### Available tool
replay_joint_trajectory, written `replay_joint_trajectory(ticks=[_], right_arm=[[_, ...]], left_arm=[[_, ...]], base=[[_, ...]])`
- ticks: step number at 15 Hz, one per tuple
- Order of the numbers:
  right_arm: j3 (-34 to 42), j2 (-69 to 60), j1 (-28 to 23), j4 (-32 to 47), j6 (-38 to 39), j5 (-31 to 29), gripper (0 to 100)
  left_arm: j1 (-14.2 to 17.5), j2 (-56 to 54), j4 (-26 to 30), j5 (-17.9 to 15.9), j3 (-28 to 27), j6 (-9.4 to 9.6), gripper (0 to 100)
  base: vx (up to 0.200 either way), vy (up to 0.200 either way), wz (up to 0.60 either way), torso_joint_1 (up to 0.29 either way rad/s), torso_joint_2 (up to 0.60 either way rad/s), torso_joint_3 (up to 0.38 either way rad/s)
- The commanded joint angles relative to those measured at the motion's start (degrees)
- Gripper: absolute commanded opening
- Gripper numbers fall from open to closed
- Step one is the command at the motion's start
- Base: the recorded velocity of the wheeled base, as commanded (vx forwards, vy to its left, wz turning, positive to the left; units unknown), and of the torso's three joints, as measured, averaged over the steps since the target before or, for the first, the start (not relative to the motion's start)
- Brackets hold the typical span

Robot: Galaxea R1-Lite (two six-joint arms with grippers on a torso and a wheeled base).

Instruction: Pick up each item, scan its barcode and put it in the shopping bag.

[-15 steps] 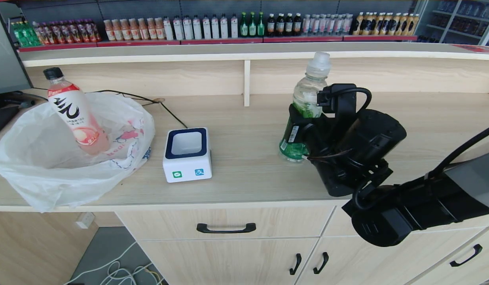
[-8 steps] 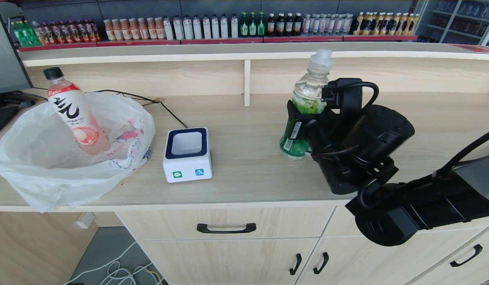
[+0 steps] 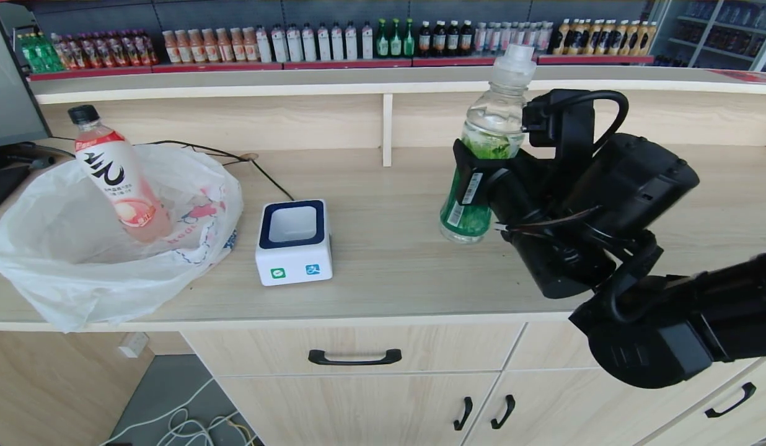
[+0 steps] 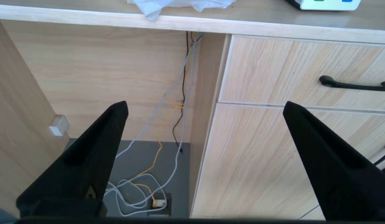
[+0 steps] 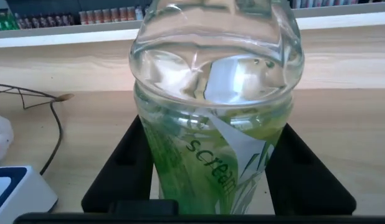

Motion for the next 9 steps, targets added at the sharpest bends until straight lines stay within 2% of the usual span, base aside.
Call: replay_joint_trajectory(ticks=[1,3,7,9], right_arm=[[0.2,-5.1,0.9,1.0,-0.1,-0.4,0],[2.6,-9.0,2.6,1.1,-1.5,-3.3,0],[14.3,-17.0,9.2,1.0,-2.8,-7.9,0],[17.0,-19.8,9.9,1.0,-3.5,-8.0,0]], left_arm=[[0.0,0.0,0.0,0.0,0.0,0.00,100],[0.0,0.0,0.0,0.0,0.0,0.00,100],[0.0,0.0,0.0,0.0,0.0,0.00,100],[0.0,0.0,0.0,0.0,0.1,0.00,100]], base=[[0.000,0.000,0.00,0.000,0.00,0.000],[0.000,0.000,0.00,0.000,0.00,0.000],[0.000,0.000,0.00,0.000,0.00,0.000],[0.000,0.000,0.00,0.000,0.00,0.000]])
